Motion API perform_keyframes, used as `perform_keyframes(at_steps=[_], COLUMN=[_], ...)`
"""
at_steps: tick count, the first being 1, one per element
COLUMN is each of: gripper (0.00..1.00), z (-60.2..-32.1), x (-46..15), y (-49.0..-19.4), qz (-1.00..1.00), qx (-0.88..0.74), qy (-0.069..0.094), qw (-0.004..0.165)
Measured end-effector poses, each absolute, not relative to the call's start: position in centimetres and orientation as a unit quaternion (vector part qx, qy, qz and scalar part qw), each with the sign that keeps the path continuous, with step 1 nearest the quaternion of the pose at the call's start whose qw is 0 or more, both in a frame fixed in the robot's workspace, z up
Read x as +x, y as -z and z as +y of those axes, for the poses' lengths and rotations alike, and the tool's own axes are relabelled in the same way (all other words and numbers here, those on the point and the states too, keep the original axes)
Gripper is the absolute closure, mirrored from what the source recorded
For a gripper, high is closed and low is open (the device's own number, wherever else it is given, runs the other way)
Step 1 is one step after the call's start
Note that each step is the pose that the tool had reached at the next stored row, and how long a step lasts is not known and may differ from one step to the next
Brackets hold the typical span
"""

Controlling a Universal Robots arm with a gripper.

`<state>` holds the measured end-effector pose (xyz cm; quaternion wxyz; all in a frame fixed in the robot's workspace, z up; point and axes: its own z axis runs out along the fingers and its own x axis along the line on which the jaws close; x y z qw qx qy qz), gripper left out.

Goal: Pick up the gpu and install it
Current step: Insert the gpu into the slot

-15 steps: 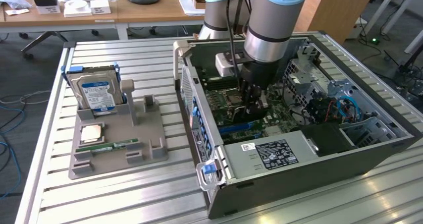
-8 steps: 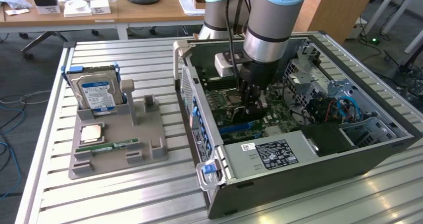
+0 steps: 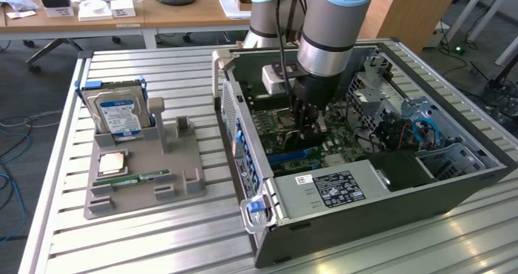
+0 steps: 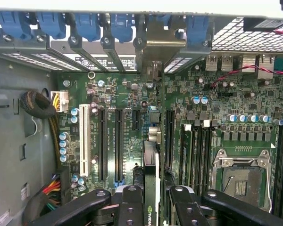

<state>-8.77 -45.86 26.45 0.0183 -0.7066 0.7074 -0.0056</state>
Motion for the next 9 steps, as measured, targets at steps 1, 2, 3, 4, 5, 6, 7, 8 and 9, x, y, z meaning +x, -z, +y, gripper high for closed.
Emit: perform_keyframes(at_steps=[1, 2, 3, 4, 5, 6, 7, 8, 9], gripper=[0.74, 0.74, 0.74, 0.74, 0.74, 0.74, 0.74, 0.74, 0.74], z=[-45.86, -45.86, -45.86, -45.86, -45.86, -45.87, -45.87, -45.86, -45.86], x=[-8.80, -8.83, -8.85, -8.87, -8.90, -8.92, -8.93, -8.93, -8.94], y=[-26.45, -26.45, -26.45, -26.45, -26.45, -26.43, -26.40, -26.36, -26.32], qz=[0.707, 0.707, 0.707, 0.707, 0.707, 0.707, 0.707, 0.707, 0.707], qx=[-0.707, -0.707, -0.707, -0.707, -0.707, -0.707, -0.707, -0.707, -0.707], qy=[0.006, 0.006, 0.006, 0.006, 0.006, 0.006, 0.006, 0.006, 0.007], qw=[0.018, 0.018, 0.018, 0.018, 0.018, 0.018, 0.018, 0.018, 0.017])
